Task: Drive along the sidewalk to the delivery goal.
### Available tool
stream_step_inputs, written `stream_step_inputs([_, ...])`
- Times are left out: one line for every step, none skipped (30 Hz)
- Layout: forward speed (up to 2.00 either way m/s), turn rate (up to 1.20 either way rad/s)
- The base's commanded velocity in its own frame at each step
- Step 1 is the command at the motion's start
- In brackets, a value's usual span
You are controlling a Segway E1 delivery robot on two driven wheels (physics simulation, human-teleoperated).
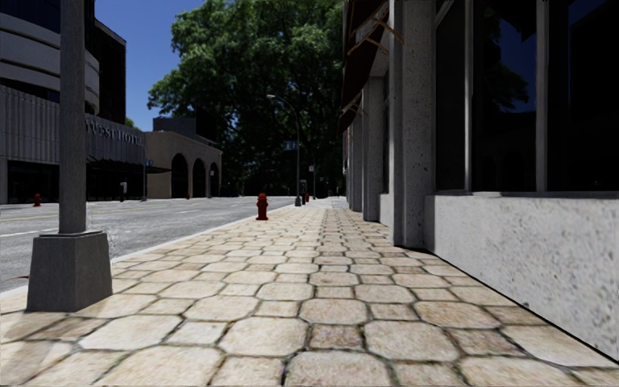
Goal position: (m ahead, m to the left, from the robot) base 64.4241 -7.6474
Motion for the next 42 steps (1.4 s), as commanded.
stream_step_inputs([2.00, -0.38])
stream_step_inputs([2.00, -0.38])
stream_step_inputs([2.00, -0.38])
stream_step_inputs([2.00, -0.38])
stream_step_inputs([2.00, -0.38])
stream_step_inputs([2.00, -0.38])
stream_step_inputs([2.00, -0.38])
stream_step_inputs([2.00, 0.00])
stream_step_inputs([2.00, 0.00])
stream_step_inputs([2.00, 0.00])
stream_step_inputs([2.00, 0.00])
stream_step_inputs([2.00, 0.00])
stream_step_inputs([2.00, 0.00])
stream_step_inputs([2.00, 0.00])
stream_step_inputs([2.00, 0.00])
stream_step_inputs([2.00, 0.00])
stream_step_inputs([2.00, 0.00])
stream_step_inputs([2.00, 0.00])
stream_step_inputs([2.00, 0.00])
stream_step_inputs([2.00, 0.00])
stream_step_inputs([2.00, 0.00])
stream_step_inputs([2.00, 0.00])
stream_step_inputs([2.00, 0.00])
stream_step_inputs([2.00, 0.00])
stream_step_inputs([2.00, 0.00])
stream_step_inputs([2.00, 0.00])
stream_step_inputs([2.00, 0.00])
stream_step_inputs([2.00, 0.00])
stream_step_inputs([2.00, 0.00])
stream_step_inputs([2.00, 0.00])
stream_step_inputs([2.00, 0.00])
stream_step_inputs([2.00, 0.00])
stream_step_inputs([2.00, 0.00])
stream_step_inputs([2.00, 0.00])
stream_step_inputs([2.00, 0.00])
stream_step_inputs([2.00, 0.00])
stream_step_inputs([2.00, 0.00])
stream_step_inputs([2.00, 0.00])
stream_step_inputs([2.00, 0.00])
stream_step_inputs([2.00, 0.00])
stream_step_inputs([2.00, 0.00])
stream_step_inputs([2.00, 0.00])
